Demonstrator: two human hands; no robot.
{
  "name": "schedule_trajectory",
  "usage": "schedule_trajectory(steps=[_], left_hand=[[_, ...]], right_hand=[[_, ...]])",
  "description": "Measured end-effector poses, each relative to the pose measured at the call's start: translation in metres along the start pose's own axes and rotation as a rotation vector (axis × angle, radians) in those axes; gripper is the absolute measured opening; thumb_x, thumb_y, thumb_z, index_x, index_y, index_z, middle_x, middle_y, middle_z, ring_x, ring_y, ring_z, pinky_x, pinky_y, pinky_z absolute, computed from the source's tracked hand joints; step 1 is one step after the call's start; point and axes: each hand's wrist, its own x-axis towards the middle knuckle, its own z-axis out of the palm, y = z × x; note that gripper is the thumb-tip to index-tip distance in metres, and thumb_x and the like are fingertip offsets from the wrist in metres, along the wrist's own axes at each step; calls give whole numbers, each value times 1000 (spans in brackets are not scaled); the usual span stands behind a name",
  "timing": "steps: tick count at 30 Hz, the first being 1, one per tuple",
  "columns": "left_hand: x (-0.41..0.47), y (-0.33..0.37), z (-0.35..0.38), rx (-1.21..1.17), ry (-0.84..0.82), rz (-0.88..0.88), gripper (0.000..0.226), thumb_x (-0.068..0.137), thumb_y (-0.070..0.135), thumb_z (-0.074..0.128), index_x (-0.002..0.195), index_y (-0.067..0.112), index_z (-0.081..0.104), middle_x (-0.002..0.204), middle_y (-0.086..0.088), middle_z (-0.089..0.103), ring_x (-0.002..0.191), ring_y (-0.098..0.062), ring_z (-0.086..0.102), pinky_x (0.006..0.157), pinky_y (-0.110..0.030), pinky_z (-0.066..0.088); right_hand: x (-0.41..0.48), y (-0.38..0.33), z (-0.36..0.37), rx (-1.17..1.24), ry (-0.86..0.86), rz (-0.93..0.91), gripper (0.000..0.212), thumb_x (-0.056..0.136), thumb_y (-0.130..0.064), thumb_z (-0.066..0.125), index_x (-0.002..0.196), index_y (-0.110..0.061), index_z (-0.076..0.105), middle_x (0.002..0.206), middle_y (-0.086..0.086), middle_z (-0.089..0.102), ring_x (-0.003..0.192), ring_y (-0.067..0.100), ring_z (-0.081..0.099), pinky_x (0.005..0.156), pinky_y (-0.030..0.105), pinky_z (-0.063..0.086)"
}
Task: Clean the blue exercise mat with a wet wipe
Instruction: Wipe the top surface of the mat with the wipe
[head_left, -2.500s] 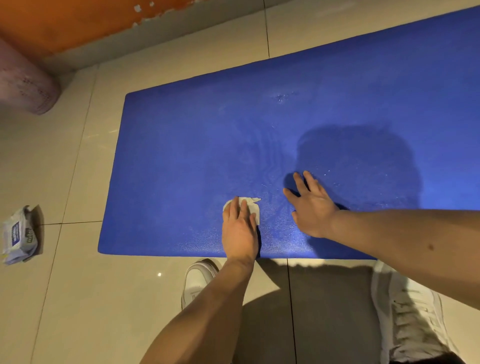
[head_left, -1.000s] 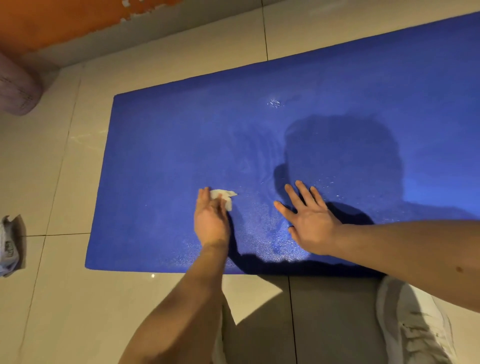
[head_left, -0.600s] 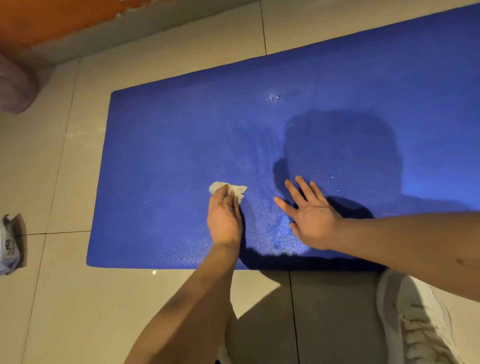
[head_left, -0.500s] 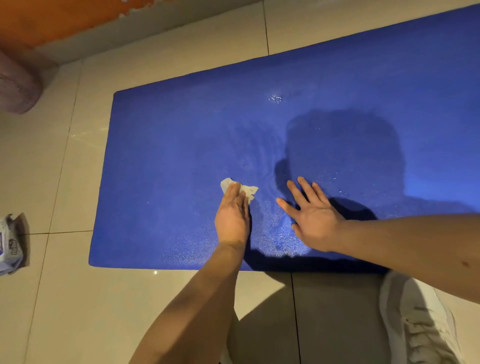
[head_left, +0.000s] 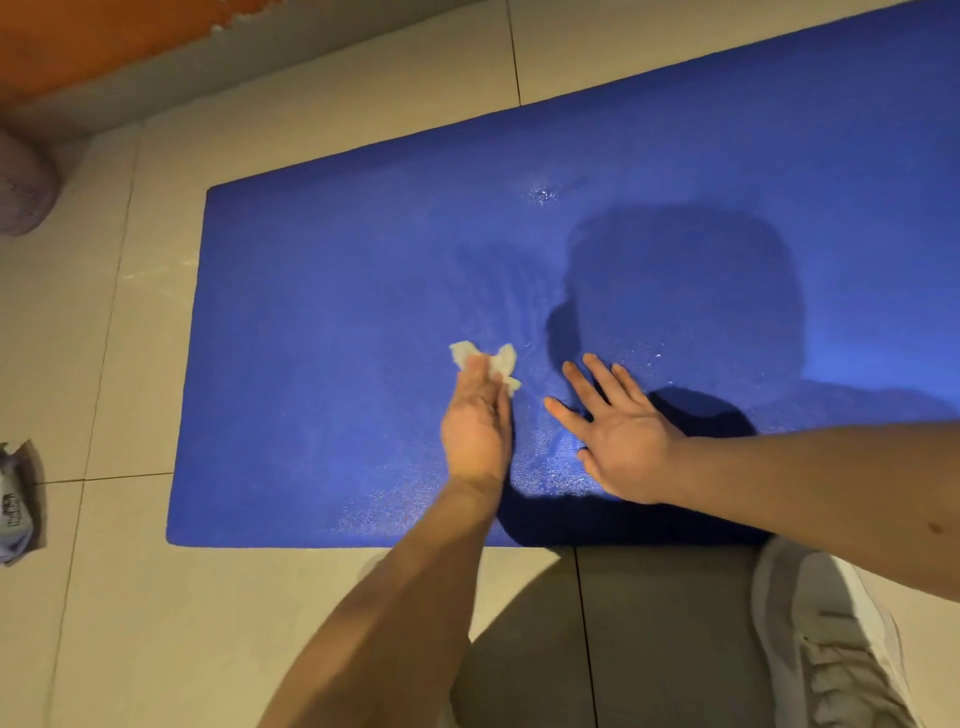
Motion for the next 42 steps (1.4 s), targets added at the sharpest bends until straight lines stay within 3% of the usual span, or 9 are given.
schedule_trajectory(steps=[6,10,12,14,20,24,31,35,42], left_hand=[[19,-19,-18,202,-52,-17,32,103,33,51,130,24,66,150,12,49,137,-11,47,108,-27,42],[52,-37,-55,256,87,-249,23,102,36,48,119,22,56,95,-4,63,85,-34,61,66,-30,36],[63,-42,-59,246,120,-293,22,103,35,46,117,20,54,95,-6,64,83,-34,61,65,-30,35],[65,-37,-50,94,165,-303,24,104,29,47,121,17,59,108,-6,68,97,-29,64,72,-26,43],[34,14,5,-22,-33,-64,37,103,19,52,138,10,58,149,-2,51,139,-18,45,116,-33,36],[46,-5,-9,111,-52,24,27,102,21,55,122,13,71,149,3,50,143,-17,39,117,-34,34],[90,-44,-59,200,118,-358,27,103,36,47,122,22,61,121,-8,63,110,-34,61,77,-32,41],[77,-17,-27,30,178,-284,31,103,29,50,129,16,59,119,5,60,98,-22,60,91,-33,46],[60,3,7,77,-58,26,34,103,28,53,134,19,64,152,9,46,147,-8,26,120,-27,29]], right_hand=[[1,1,3,-10,-9,-9,73,103,-42,38,161,-26,-3,165,19,-19,148,43,-28,121,56,-14],[3,2,5,-2,45,6,77,92,-43,61,159,-23,29,165,23,13,152,47,3,123,59,10],[4,3,3,-10,14,-21,75,100,-43,48,162,-26,8,167,21,-9,152,44,-15,124,56,-3],[6,6,-4,-8,-21,-13,73,103,-41,39,161,-27,-4,165,17,-21,150,39,-27,124,53,-10],[50,41,-31,15,179,200,72,94,-45,47,158,-18,32,164,26,15,152,49,7,122,62,14],[74,67,-52,29,51,352,76,101,-60,29,162,-27,1,167,19,-11,152,45,-13,123,58,1],[70,70,-54,5,-67,350,83,97,-68,27,160,-30,-12,165,18,-22,150,46,-21,123,59,-1],[71,67,-54,14,-76,349,84,97,-67,26,160,-28,-14,164,19,-23,149,47,-23,122,60,-3],[73,63,-50,-8,-40,371,82,98,-66,22,160,-26,-14,164,21,-22,148,49,-23,122,61,-4]])
